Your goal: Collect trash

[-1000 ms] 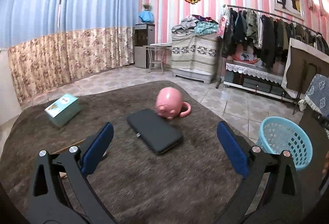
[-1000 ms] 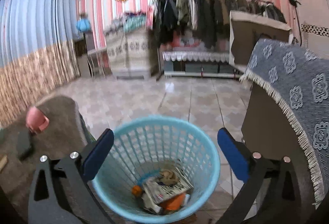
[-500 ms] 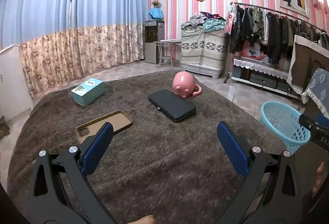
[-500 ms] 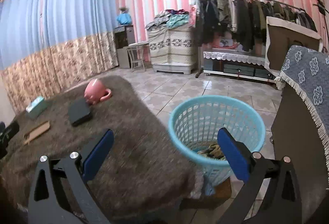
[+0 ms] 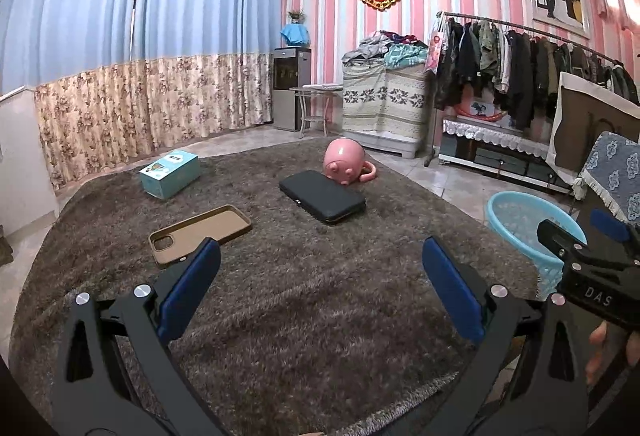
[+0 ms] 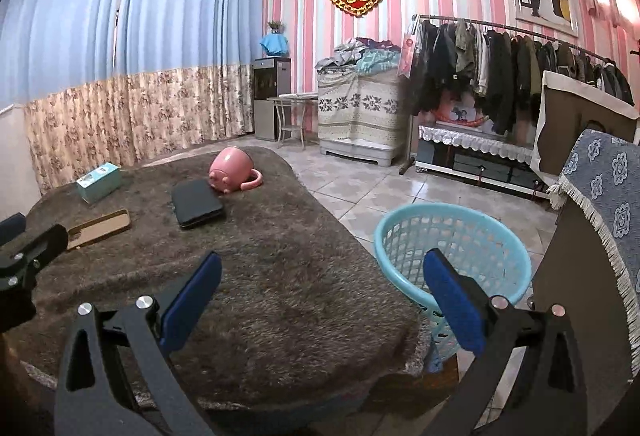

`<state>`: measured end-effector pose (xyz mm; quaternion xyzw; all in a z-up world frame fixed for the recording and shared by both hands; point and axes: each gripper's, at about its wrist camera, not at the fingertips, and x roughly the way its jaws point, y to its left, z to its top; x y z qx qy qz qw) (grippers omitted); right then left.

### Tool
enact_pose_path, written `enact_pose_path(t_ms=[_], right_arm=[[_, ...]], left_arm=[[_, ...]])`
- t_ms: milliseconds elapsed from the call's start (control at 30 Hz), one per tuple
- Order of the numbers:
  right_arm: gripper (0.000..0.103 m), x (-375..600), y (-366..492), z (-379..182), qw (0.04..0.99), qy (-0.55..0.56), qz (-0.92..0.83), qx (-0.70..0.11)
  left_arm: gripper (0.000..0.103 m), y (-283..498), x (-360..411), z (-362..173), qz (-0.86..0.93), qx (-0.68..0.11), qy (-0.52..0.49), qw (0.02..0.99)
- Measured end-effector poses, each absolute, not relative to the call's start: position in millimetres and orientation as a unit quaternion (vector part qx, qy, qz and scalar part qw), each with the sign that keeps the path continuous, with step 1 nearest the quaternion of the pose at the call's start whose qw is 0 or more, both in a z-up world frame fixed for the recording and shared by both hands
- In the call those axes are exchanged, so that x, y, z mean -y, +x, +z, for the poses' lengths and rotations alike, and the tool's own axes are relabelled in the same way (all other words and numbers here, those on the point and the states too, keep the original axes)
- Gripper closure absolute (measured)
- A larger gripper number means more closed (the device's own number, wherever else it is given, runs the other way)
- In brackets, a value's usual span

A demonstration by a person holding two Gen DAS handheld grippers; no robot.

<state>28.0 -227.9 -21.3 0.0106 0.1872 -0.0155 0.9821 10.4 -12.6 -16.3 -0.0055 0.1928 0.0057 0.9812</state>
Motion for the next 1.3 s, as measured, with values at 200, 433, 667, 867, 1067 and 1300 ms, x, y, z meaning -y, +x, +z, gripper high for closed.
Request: enact_pose_path(t_ms=[200, 433, 667, 867, 1067, 1300], right_arm=[[0.004, 227.3, 20.7, -20.1, 0.984, 0.011, -0.013, -0.175], [0.004, 228.4, 17.2, -16.4, 0.988, 0.011, -0.016, -0.153], [0.004, 232.7, 20.1, -18.9, 0.987, 0.021, -0.024, -0.158], [0.004, 230.6, 20.2, -19.8, 0.987, 0.014, -0.025, -0.158], [0.004, 231.5, 21.0, -19.5, 0.987, 0.010, -0.025, -0.161], [0.004, 230.8, 21.8, -20.4, 0.987, 0.000, -0.022, -0.162]], left_arm=[[0.005, 2.0, 9.3, -15.0, 0.001, -0.182, -0.016, 0.983], [0.005, 2.4, 5.9, -14.0, 0.000, -0.180, -0.019, 0.984], [0.005, 2.7, 6.2, -14.6, 0.001, -0.179, -0.017, 0.984], [0.005, 3.3, 5.5, -14.4, 0.002, -0.179, -0.016, 0.984], [0.005, 2.9, 3.1, -15.6, 0.004, -0.175, -0.017, 0.984], [0.005, 3.5, 1.7, -15.7, 0.004, -0.175, -0.019, 0.984]])
